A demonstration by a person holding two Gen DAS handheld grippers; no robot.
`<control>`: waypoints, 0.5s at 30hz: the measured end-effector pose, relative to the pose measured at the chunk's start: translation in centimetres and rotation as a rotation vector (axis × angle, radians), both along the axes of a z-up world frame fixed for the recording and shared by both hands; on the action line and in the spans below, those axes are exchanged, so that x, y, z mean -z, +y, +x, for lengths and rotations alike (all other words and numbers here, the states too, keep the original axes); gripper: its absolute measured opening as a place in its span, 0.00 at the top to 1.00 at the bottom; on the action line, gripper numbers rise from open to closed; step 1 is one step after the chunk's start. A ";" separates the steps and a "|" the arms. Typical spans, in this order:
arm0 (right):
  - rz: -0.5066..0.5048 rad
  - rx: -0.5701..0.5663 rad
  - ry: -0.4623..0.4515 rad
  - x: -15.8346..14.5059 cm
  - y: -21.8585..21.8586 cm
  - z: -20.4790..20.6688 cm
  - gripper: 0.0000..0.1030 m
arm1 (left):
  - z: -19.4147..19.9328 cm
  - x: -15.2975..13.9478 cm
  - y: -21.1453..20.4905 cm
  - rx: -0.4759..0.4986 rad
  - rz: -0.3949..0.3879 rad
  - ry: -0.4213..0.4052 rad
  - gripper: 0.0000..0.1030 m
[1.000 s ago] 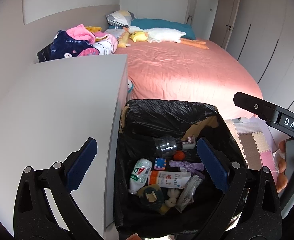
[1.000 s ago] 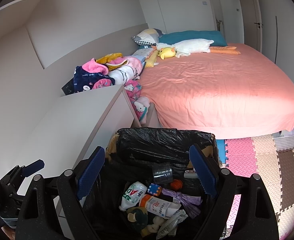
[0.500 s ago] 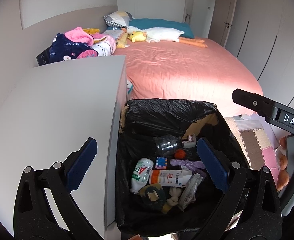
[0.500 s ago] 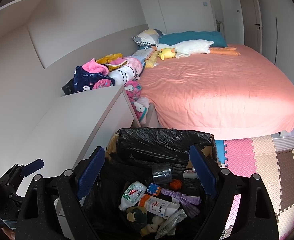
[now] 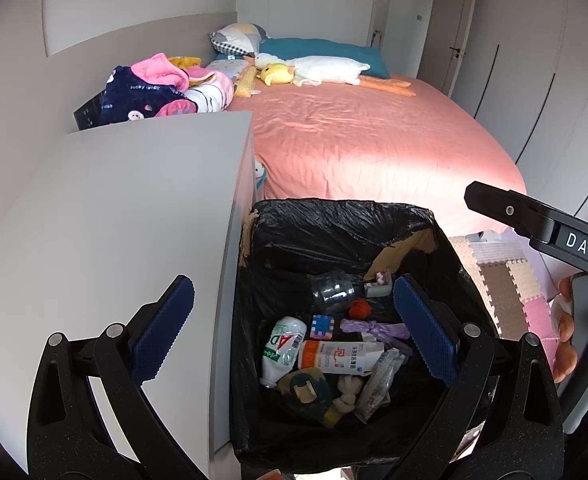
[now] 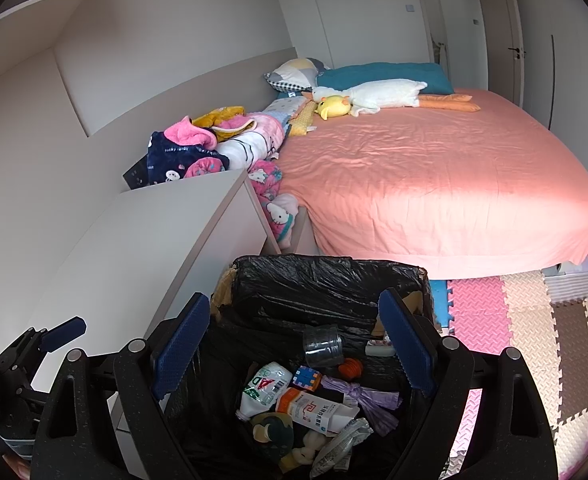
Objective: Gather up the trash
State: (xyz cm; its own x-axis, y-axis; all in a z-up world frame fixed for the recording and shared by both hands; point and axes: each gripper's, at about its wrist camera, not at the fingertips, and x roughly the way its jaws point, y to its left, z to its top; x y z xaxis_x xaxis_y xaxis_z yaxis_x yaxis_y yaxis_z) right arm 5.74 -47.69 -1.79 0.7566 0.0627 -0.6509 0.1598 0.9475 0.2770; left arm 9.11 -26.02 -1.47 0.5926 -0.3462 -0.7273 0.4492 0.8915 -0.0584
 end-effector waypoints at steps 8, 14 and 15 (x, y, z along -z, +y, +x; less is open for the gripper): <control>0.000 -0.001 0.000 0.0 0.0 0.0 0.16 | -0.2 0.2 -0.3 0.007 0.036 -0.012 0.06; -0.001 0.000 0.000 -0.1 -0.1 -0.1 0.16 | -0.2 0.3 -0.3 0.016 0.027 -0.012 0.06; 0.000 -0.001 0.000 -0.1 0.0 -0.1 0.16 | -0.2 0.3 -0.3 0.016 0.027 -0.014 0.06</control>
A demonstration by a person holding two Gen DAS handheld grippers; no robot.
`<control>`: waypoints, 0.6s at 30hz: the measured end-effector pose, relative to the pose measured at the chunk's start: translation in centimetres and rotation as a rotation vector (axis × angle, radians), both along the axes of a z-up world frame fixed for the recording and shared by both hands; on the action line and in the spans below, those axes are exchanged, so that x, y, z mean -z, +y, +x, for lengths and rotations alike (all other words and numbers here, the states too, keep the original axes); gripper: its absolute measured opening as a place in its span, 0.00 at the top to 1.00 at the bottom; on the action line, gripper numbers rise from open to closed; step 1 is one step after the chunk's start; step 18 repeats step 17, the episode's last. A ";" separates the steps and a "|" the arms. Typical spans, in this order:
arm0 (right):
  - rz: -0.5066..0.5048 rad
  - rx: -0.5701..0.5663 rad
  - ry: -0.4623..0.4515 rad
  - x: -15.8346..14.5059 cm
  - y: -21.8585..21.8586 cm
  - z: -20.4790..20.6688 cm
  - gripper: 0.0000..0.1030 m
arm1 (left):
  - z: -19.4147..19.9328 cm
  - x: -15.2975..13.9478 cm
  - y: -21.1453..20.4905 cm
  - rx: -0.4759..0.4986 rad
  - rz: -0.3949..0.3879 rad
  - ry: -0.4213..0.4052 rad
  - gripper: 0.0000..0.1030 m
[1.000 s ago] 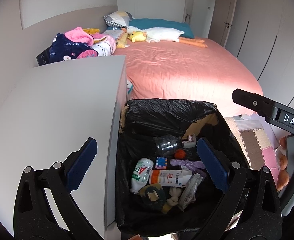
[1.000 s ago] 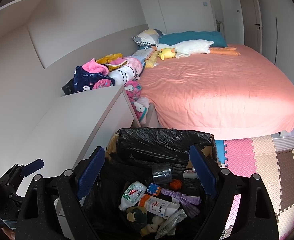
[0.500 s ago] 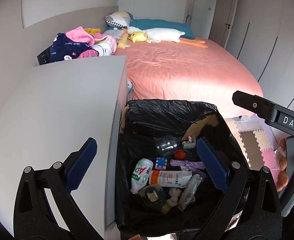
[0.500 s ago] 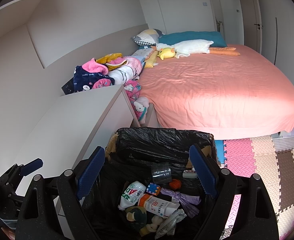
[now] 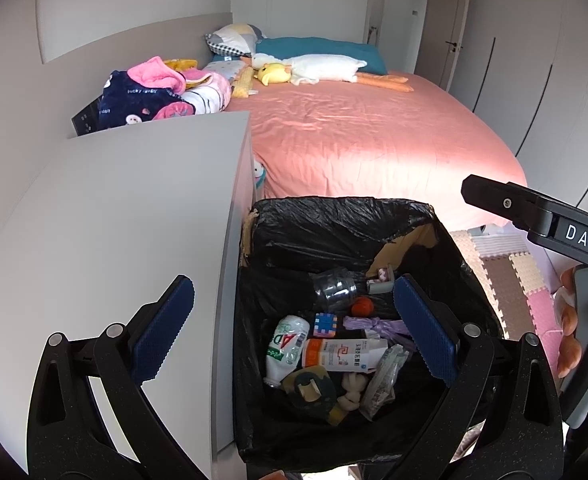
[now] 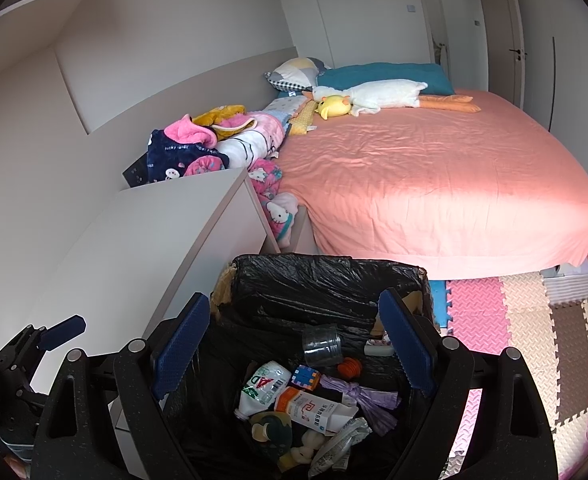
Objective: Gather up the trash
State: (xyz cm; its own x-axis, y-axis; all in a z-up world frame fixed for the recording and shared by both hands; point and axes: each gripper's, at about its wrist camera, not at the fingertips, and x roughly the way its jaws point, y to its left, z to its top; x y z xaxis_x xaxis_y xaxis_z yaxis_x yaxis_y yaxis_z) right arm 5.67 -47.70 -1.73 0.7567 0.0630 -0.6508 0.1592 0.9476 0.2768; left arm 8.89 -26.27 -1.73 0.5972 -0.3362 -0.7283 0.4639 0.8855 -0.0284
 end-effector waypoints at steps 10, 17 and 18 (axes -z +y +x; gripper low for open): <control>-0.001 0.000 0.001 0.0 0.0 0.0 0.16 | -0.4 -0.3 0.1 0.007 -0.009 -0.040 0.06; -0.002 -0.001 0.001 0.0 -0.1 -0.1 0.16 | -0.1 -0.1 0.0 0.000 0.003 -0.013 0.06; -0.002 -0.001 0.001 0.0 -0.1 -0.1 0.16 | -0.1 -0.1 0.0 0.000 0.003 -0.013 0.06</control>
